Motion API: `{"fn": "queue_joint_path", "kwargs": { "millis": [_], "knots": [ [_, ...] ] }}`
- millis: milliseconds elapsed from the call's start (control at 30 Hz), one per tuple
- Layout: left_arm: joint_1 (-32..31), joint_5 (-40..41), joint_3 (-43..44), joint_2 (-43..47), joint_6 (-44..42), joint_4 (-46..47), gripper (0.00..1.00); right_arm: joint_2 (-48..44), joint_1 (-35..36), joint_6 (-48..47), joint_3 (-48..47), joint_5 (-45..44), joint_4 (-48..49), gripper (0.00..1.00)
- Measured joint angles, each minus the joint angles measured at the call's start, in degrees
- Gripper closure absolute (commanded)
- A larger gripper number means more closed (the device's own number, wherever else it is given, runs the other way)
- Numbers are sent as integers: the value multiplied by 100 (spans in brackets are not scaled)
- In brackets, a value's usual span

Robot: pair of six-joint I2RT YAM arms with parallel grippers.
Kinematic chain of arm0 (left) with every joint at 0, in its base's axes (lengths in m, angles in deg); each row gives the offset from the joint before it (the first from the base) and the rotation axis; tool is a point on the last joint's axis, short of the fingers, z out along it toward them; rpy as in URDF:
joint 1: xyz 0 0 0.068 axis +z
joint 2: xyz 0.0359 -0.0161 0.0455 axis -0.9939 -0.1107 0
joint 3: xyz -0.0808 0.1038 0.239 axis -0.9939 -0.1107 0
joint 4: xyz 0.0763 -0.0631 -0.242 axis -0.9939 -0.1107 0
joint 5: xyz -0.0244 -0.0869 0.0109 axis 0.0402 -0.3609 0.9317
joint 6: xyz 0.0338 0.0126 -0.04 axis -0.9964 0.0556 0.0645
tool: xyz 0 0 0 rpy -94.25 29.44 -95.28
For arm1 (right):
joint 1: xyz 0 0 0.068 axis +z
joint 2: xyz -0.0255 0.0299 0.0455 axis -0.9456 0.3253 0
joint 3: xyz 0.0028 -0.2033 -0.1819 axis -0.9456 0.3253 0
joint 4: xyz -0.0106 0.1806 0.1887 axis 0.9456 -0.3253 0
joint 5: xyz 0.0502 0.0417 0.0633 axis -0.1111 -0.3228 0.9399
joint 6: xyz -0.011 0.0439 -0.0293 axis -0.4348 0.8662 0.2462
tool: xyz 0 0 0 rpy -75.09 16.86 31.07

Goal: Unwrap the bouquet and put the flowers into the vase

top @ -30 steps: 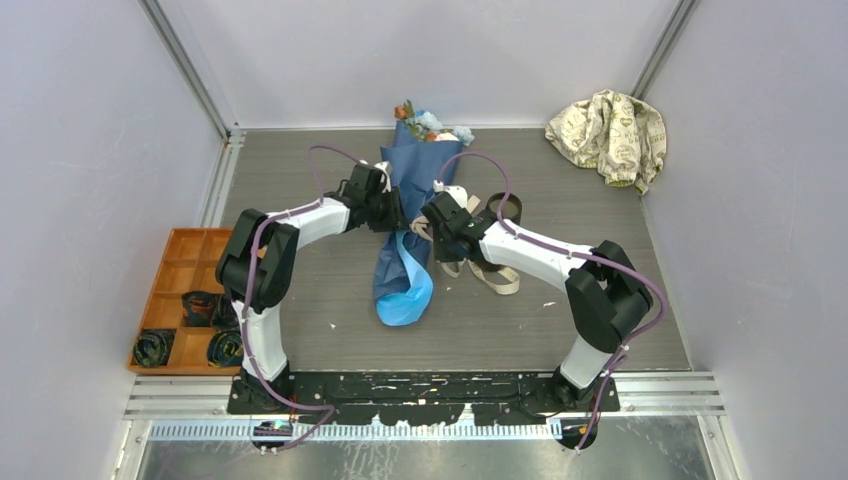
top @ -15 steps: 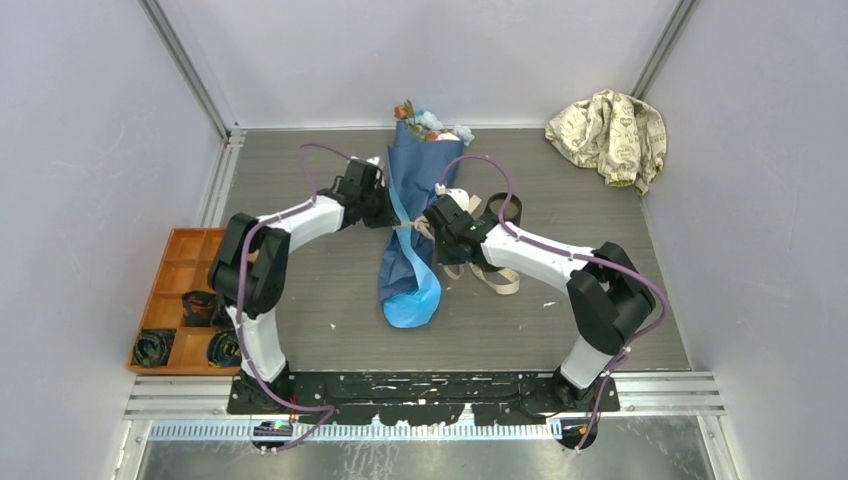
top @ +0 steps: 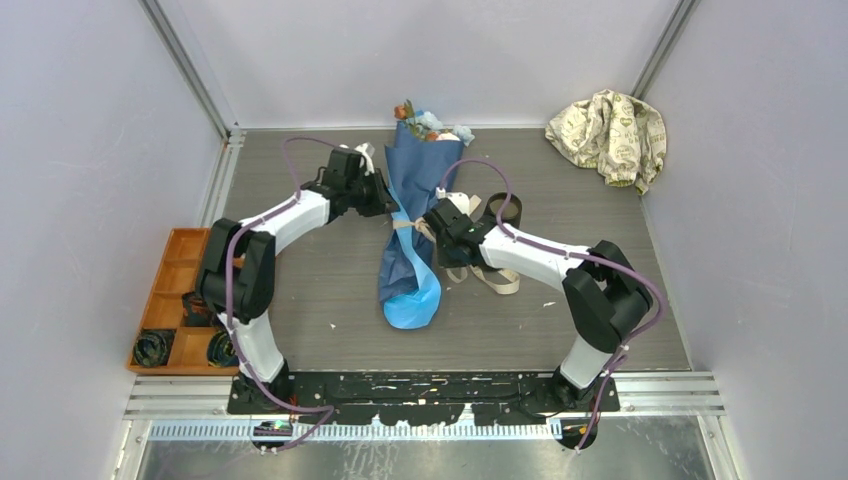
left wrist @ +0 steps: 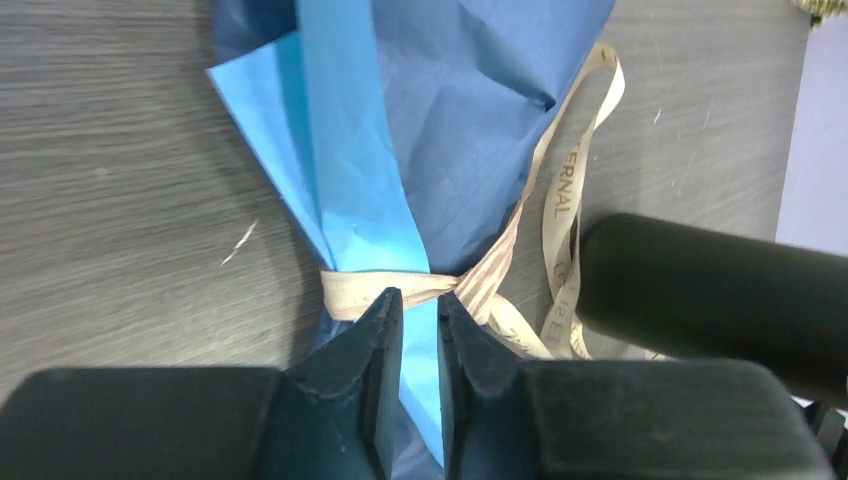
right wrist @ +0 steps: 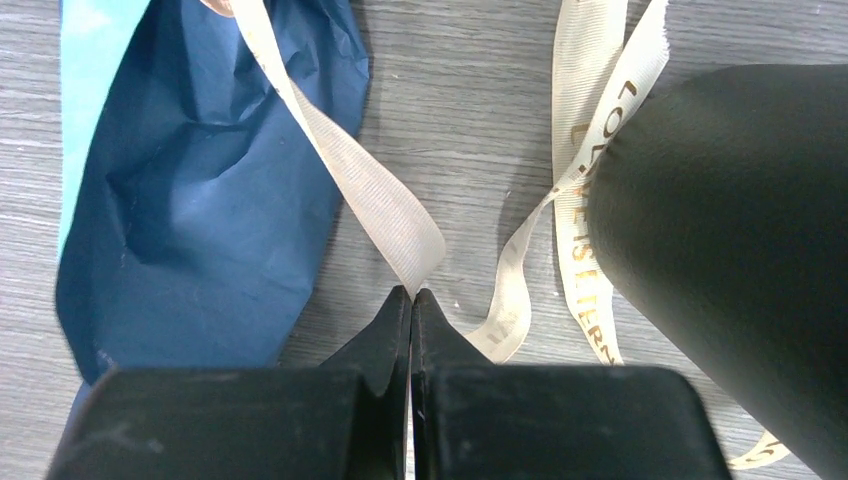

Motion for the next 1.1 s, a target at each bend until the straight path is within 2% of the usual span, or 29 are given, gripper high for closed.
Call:
{"fn": "queue_joint_path", "kwargs": {
  "millis": [167, 400, 567, 967, 1100],
  "knots": [
    [-68, -643, 214, -533, -195, 37, 64, 275, 0, 46, -22, -52, -37, 80],
    [-166, -804, 507, -688, -761, -107, 55, 463, 0, 74, -22, -109, -153, 78],
    [-177, -802, 1014, -973, -1005, -350, 54, 463, 0, 87, -17, -101, -142, 78],
    [-203, -949, 1178, -1499, -1193, -573, 55, 463, 0, 92, 68, -74, -24, 78],
    [-258, -1067, 1126, -1567, -1298, -581, 59, 463, 0, 92, 72, -76, -11, 78]
  ]
}}
